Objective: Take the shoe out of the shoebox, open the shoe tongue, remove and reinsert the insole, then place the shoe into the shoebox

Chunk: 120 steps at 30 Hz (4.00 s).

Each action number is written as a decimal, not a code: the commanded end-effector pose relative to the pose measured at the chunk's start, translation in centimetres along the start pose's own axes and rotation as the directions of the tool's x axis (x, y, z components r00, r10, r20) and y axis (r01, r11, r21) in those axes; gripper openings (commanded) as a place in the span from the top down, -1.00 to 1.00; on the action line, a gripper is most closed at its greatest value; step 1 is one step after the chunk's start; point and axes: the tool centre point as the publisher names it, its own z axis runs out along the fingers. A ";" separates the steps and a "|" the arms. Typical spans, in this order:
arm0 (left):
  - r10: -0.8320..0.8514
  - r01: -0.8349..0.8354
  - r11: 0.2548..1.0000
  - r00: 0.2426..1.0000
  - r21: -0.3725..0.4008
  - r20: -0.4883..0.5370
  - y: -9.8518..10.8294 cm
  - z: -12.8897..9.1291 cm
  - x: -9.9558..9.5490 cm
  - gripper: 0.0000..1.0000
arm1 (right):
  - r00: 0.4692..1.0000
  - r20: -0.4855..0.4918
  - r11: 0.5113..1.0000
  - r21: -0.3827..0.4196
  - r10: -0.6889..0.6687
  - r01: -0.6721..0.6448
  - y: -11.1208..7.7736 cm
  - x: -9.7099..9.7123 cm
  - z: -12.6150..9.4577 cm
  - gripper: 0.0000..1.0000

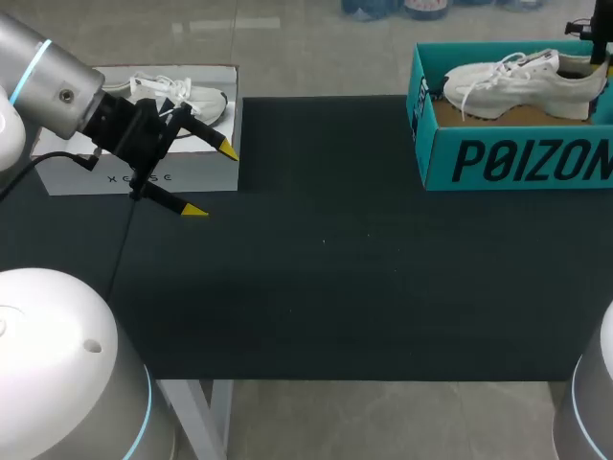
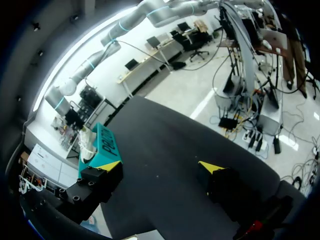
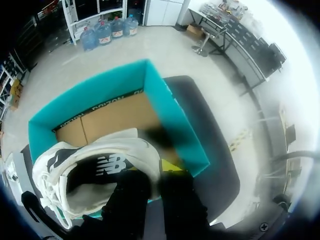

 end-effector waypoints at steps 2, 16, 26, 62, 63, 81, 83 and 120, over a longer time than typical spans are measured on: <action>0.001 -0.001 1.000 1.000 -0.002 -0.003 0.0 0.0 0.0 -1.00 | 0.999 -0.016 1.000 0.009 0.028 -0.028 1.8 -0.1 0.0 1.00; 0.001 -0.001 1.000 1.000 -0.002 -0.003 0.0 0.0 0.0 -1.00 | 1.000 0.019 0.999 0.039 0.023 -0.024 2.5 0.9 3.1 1.00; 0.001 -0.001 1.000 1.000 -0.002 -0.003 0.0 0.0 0.0 -1.00 | 0.999 0.054 0.996 0.089 -0.005 0.000 0.6 0.7 6.6 1.00; 0.001 -0.001 1.000 1.000 -0.002 -0.003 0.0 0.0 0.0 -1.00 | 0.996 0.069 0.993 0.101 -0.059 0.052 -3.4 0.1 10.7 1.00; 0.001 -0.001 1.000 1.000 -0.002 -0.003 0.0 0.0 0.0 -1.00 | 0.996 0.071 0.993 0.102 -0.061 0.053 -3.4 0.1 10.8 1.00; 0.001 -0.001 1.000 1.000 -0.002 -0.003 0.0 0.0 0.0 -1.00 | 0.994 0.073 0.986 0.149 -0.079 0.068 -4.5 0.7 13.7 1.00; 0.001 -0.001 1.000 1.000 -0.002 -0.003 0.0 0.0 0.0 -1.00 | 0.995 0.074 0.988 0.144 -0.068 0.057 -4.5 0.6 13.5 1.00; 0.001 -0.001 1.000 1.000 -0.002 -0.003 0.0 0.0 0.0 -1.00 | 0.989 -0.075 0.991 -0.022 -0.131 0.129 -7.3 1.8 -3.2 -1.00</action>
